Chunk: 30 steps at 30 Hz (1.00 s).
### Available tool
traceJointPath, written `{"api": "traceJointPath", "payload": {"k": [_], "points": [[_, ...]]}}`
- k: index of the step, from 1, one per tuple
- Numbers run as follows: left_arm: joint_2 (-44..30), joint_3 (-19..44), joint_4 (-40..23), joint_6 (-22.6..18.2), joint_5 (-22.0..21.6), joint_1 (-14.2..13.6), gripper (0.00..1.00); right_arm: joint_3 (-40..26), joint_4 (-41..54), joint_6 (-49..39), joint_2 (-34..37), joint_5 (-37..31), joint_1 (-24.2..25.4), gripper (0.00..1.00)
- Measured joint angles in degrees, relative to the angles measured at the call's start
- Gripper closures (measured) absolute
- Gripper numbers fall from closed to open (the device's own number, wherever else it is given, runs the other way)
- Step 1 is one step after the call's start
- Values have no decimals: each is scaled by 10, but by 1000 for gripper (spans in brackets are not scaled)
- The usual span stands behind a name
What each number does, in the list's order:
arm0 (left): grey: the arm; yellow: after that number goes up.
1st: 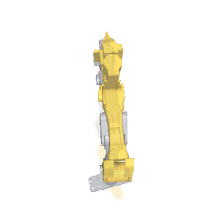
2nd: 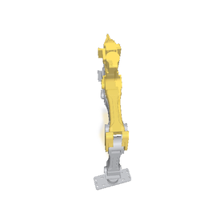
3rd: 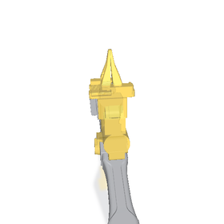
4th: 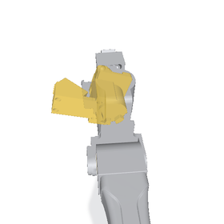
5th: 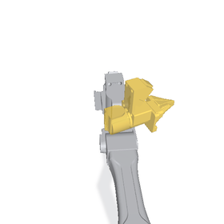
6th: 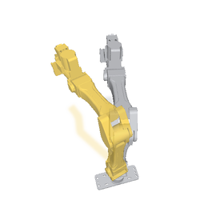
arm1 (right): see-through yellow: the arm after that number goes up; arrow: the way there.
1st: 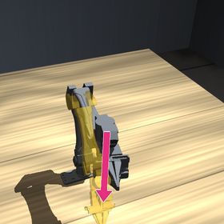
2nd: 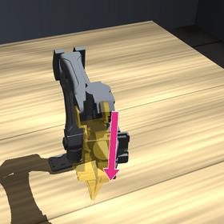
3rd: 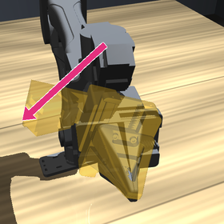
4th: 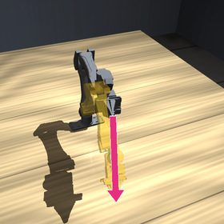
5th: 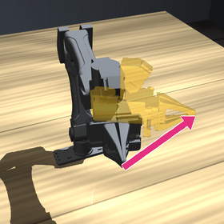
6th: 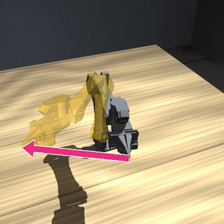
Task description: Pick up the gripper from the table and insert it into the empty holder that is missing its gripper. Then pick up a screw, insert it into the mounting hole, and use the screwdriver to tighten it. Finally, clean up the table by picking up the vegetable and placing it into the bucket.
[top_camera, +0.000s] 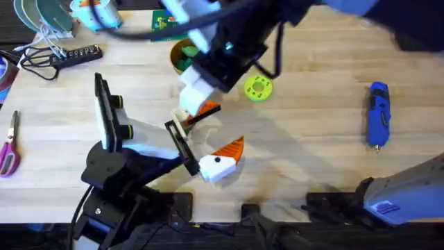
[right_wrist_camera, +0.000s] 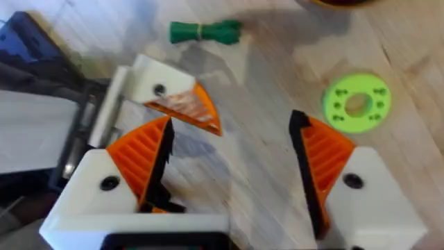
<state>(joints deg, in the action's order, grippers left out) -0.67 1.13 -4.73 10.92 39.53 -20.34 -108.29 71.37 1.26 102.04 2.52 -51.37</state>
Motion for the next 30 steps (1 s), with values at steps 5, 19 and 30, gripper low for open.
{"api": "traceJointPath", "payload": {"k": [5,19,30], "points": [[0,0,0,0,0,0,7,0,22,-10,-26,1,40,7],[0,0,0,0,0,0,9,259,-96,-44,-202,91,174,9],[0,0,0,0,0,0,9,462,-209,-128,-316,365,386,8]]}}
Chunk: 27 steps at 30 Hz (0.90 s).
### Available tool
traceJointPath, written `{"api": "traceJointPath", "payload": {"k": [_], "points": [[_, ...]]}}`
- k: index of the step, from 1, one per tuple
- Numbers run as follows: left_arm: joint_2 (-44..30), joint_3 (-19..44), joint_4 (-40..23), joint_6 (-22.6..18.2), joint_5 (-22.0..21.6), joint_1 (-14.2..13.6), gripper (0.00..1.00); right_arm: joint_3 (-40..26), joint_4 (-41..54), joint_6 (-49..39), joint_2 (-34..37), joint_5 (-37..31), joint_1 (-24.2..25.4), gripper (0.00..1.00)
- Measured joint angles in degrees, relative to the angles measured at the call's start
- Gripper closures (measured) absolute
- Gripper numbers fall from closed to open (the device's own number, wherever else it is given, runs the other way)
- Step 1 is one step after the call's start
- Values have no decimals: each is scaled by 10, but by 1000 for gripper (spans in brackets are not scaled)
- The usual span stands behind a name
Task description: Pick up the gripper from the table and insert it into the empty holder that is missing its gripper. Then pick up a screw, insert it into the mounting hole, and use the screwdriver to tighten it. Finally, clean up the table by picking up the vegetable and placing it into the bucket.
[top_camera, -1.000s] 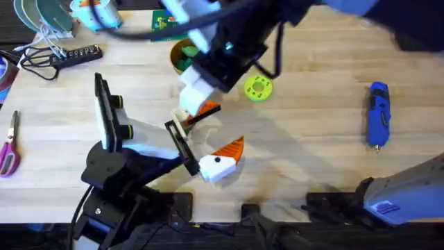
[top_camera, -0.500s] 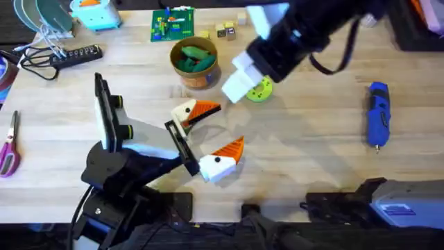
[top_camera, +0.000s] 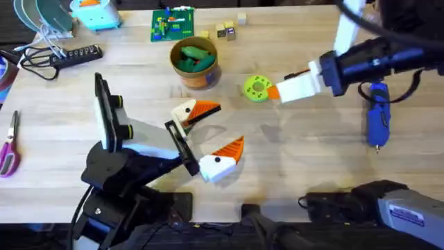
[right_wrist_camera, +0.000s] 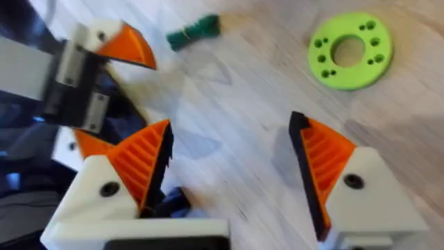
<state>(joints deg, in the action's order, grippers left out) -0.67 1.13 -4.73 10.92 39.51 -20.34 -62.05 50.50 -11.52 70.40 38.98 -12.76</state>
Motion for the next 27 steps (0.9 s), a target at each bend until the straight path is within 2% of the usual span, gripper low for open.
{"api": "traceJointPath", "payload": {"k": [3,8,15,19,22,27], "points": [[0,0,0,0,0,0,8,1,-9,-28,8,73,41,7],[0,0,0,0,0,0,8,1,6,-96,22,125,72,8],[0,0,0,0,0,0,9,7,53,-318,25,151,40,9],[0,0,0,0,0,0,8,9,34,-427,37,211,18,9],[0,0,0,0,0,0,8,9,35,-479,49,248,8,9],[0,0,0,0,0,0,8,9,35,-517,75,268,5,9]]}}
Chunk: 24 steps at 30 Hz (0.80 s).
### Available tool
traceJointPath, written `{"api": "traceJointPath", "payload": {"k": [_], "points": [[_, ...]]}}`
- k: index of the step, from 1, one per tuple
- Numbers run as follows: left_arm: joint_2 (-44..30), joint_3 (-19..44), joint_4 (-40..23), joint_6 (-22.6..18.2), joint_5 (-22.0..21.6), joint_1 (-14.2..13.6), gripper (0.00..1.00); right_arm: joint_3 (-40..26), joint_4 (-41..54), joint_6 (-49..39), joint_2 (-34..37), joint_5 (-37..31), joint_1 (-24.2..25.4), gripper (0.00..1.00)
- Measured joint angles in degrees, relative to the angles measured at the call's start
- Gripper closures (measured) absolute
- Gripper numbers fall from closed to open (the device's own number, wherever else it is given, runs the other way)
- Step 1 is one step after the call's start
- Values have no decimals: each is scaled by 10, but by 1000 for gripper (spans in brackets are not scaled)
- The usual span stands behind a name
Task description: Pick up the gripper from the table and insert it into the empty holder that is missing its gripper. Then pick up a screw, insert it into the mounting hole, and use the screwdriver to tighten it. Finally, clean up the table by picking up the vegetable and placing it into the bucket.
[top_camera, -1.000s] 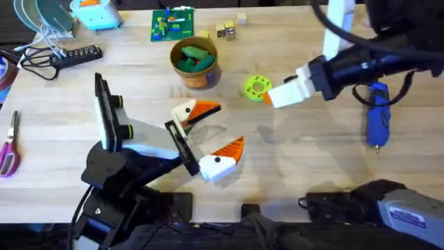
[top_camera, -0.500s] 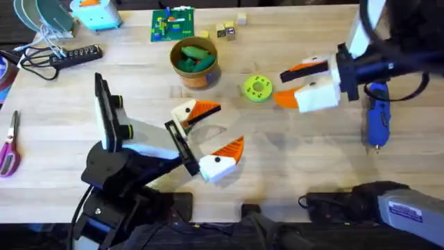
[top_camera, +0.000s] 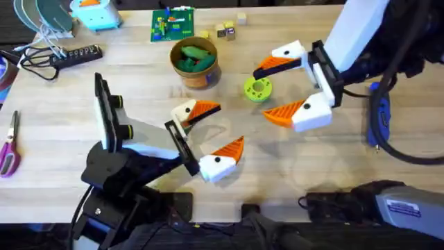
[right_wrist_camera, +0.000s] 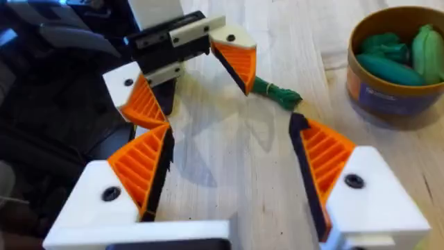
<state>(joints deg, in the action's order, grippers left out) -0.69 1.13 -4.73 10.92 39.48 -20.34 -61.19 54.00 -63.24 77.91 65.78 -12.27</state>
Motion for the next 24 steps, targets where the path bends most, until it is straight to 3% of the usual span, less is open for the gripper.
{"api": "traceJointPath", "payload": {"k": [2,3,8,9,19,24], "points": [[0,0,0,0,0,0,12,0,2,-11,17,3,0,9],[0,0,0,0,0,0,104,0,3,-12,20,3,0,8],[0,0,0,0,0,0,863,0,3,-16,23,3,0,8],[0,0,0,-3,0,0,962,0,3,-16,24,3,0,8],[0,0,0,-2,-3,0,989,0,1,-17,24,-2,0,8],[0,0,0,-2,-3,0,989,0,-39,39,24,-58,15,8]]}}
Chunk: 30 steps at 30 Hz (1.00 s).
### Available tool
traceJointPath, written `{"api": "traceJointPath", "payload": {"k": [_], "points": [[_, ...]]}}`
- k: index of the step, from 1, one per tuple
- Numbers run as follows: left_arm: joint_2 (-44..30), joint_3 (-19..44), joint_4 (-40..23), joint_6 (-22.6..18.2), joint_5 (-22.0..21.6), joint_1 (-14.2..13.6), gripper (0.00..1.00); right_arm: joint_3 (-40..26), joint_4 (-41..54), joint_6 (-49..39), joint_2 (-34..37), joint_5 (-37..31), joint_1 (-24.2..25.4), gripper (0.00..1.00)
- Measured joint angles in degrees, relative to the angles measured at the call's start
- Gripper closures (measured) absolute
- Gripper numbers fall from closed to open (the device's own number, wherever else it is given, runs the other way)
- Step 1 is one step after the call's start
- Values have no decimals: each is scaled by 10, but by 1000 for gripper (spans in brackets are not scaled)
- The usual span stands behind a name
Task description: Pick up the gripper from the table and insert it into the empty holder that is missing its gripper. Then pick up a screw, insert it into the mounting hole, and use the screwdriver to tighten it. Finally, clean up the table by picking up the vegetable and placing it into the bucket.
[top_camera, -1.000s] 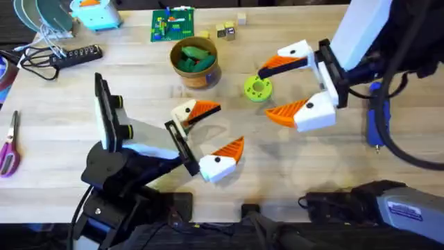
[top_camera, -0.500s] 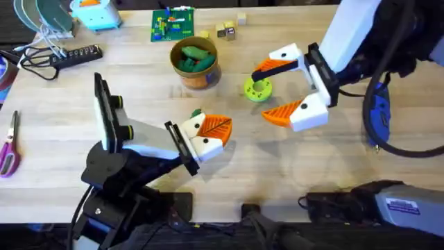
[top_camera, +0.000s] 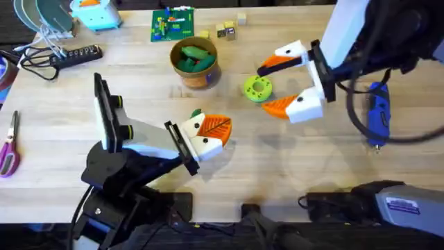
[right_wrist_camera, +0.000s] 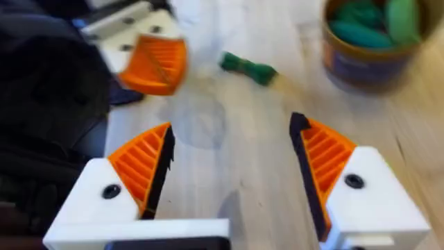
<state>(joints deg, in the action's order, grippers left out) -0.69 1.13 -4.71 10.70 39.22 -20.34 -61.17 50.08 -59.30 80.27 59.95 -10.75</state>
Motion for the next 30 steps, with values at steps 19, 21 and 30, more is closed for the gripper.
{"api": "traceJointPath", "payload": {"k": [19,21,30], "points": [[0,0,0,0,0,0,989,-36,-3,526,0,-498,268,8],[0,0,0,0,0,0,989,-36,0,538,0,-557,283,8],[0,0,0,0,0,0,989,-36,-3,531,4,-728,320,7]]}}
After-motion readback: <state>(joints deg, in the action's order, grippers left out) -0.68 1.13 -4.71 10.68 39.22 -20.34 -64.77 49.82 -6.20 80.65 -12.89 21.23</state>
